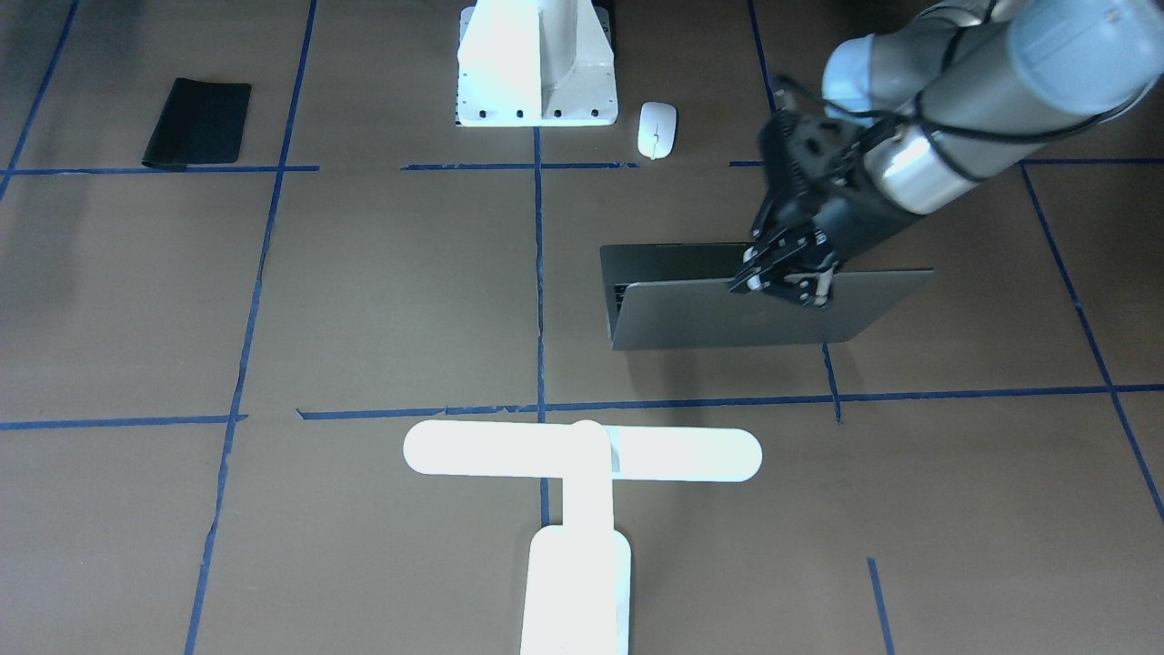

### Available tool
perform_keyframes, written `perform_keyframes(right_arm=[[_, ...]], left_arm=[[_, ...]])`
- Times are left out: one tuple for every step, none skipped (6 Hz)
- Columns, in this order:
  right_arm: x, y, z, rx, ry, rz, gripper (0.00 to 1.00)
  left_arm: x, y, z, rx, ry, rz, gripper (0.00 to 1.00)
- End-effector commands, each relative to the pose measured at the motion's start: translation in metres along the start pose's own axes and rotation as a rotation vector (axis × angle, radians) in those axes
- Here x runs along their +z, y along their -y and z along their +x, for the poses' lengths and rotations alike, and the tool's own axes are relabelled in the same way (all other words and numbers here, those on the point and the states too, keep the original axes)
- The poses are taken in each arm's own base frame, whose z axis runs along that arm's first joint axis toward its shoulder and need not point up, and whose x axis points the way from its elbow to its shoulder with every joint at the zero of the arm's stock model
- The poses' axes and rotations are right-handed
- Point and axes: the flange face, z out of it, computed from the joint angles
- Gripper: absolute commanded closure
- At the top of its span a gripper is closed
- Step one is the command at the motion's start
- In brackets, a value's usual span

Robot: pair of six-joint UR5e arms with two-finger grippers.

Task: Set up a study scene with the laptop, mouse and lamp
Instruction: 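Lift the laptop lid open with the left gripper, then carry the open laptop toward the lamp and set it down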

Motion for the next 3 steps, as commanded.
perform_keyframes(right_arm=[[0.001, 0.0, 0.0, 0.002, 0.0, -0.002, 0.0], [0.001, -0.001, 0.001, 0.003, 0.001, -0.003, 0.0], [0.001, -0.001, 0.001, 0.003, 0.001, -0.003, 0.0]], left_arm=[[0.029, 0.05, -0.03, 0.006, 0.021, -0.027, 1.0], [0.04, 0.071, -0.028, 0.029, 0.071, -0.044, 1.0], [0.049, 0.075, -0.025, 0.044, 0.102, -0.052, 1.0]])
